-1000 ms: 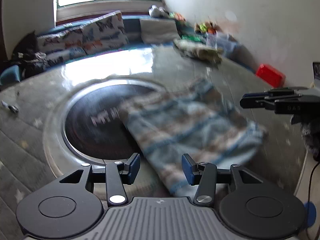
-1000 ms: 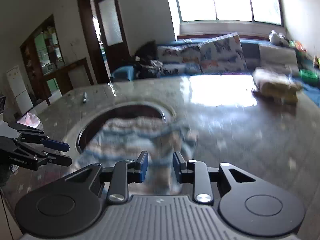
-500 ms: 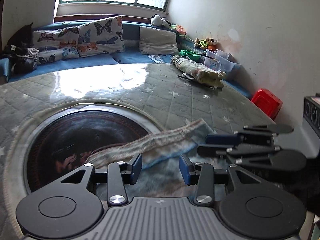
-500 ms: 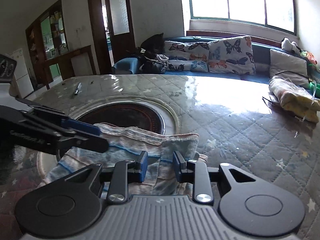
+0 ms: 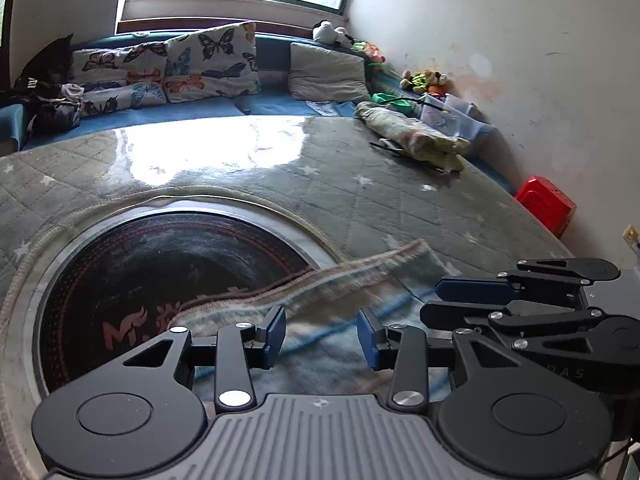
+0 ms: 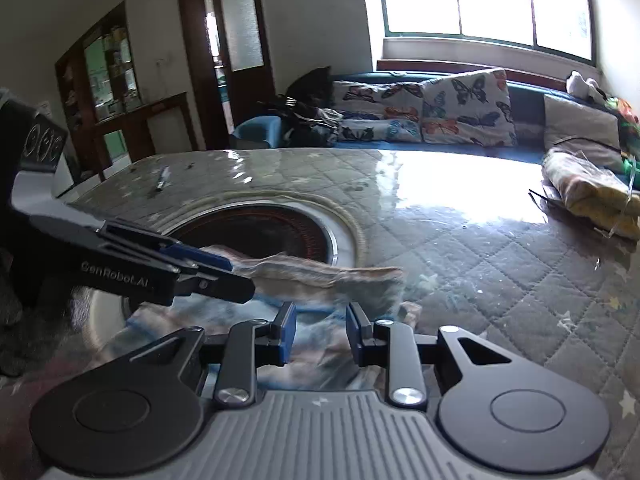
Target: Fold towel
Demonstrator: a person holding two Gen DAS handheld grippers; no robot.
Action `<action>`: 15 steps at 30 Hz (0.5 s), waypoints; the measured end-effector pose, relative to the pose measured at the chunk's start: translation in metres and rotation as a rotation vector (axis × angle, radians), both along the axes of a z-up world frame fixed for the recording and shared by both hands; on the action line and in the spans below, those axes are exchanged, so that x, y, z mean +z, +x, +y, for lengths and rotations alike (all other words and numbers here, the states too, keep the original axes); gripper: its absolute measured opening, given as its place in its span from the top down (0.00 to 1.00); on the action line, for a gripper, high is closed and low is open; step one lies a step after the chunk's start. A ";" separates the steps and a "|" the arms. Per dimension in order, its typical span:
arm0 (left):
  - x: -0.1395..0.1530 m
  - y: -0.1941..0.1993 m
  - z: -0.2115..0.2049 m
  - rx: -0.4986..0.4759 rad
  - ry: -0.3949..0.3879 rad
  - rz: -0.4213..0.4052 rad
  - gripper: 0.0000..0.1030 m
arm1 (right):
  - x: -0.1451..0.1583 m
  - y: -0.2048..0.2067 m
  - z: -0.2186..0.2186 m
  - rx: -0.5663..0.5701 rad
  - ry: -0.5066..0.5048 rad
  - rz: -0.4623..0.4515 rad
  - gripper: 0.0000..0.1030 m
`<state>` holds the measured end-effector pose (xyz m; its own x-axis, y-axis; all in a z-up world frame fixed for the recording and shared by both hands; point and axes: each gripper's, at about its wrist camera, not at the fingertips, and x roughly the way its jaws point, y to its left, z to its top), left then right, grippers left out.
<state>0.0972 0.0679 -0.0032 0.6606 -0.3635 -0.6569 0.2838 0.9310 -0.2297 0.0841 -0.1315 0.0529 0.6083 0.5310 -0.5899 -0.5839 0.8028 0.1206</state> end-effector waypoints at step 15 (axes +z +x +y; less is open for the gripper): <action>-0.007 -0.077 -0.003 -0.054 0.052 -0.025 0.54 | -0.007 -0.092 -0.010 0.039 -0.071 -0.072 0.73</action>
